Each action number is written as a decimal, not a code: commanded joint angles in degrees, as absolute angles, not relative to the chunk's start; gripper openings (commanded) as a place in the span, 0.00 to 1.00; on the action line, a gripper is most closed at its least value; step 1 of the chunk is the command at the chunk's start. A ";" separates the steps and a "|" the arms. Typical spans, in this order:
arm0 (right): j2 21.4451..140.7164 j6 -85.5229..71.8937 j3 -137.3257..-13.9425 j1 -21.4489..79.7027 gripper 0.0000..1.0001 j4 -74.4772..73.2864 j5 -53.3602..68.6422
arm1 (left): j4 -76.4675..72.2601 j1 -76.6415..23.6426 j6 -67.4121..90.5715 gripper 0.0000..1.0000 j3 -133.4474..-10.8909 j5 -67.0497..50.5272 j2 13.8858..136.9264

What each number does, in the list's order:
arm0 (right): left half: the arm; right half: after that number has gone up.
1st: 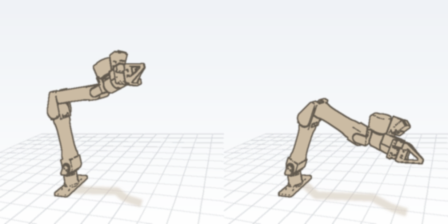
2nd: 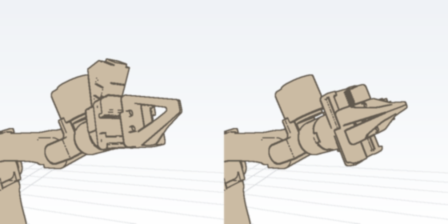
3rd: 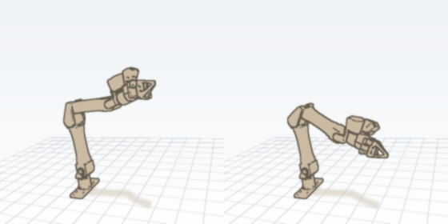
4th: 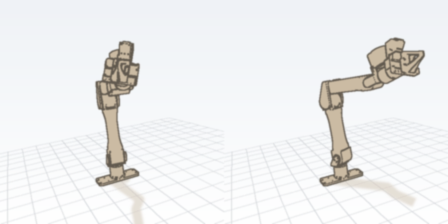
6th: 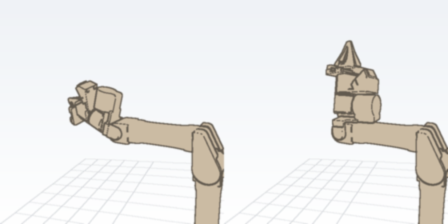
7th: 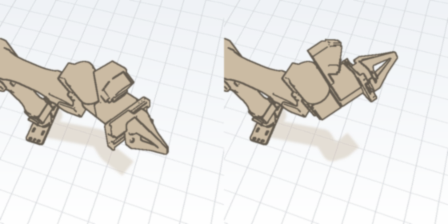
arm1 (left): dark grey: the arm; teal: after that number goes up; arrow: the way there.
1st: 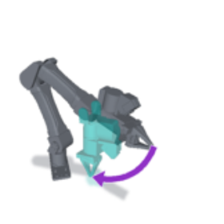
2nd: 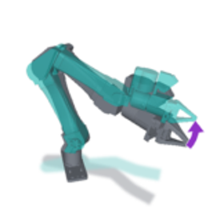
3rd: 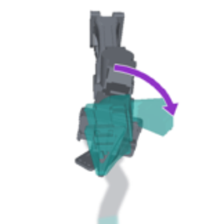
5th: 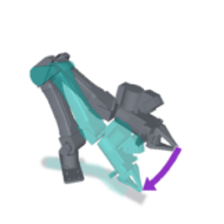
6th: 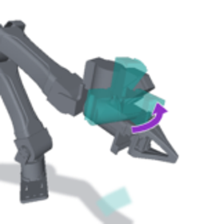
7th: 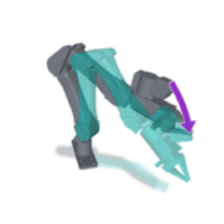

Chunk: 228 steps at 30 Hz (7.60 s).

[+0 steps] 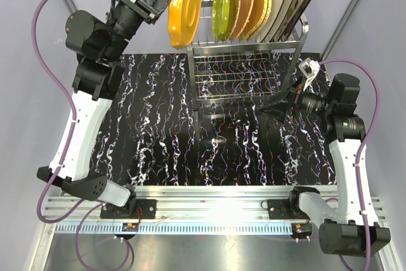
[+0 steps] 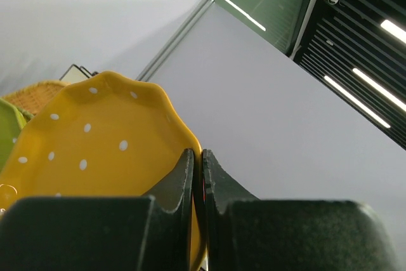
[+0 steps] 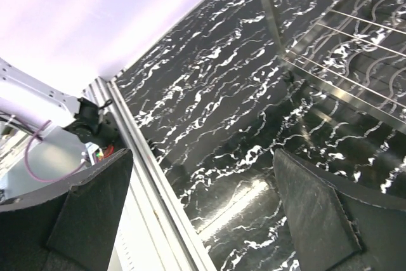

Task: Unload the plates from the dish rack
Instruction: Pass the plate from the left arm to the right, then place the plate on the table

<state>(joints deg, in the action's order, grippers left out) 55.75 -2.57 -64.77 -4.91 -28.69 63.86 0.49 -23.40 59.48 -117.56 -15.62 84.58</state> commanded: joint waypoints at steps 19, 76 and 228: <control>57.65 -24.16 -65.22 1.30 1.00 -18.28 64.78 | -13.18 -26.10 64.51 0.00 -89.67 -27.86 67.24; 68.38 -79.98 -57.31 11.43 0.99 -10.99 48.87 | -19.25 -36.74 53.53 0.00 -63.02 -36.55 71.37; 101.60 7.03 -60.03 -30.15 0.61 -33.92 38.85 | 10.90 -45.53 35.68 0.99 -36.12 19.07 27.77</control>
<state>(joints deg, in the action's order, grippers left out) 101.58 5.34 -57.43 -29.87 -34.54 39.03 15.29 -45.74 35.05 -36.88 18.06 28.47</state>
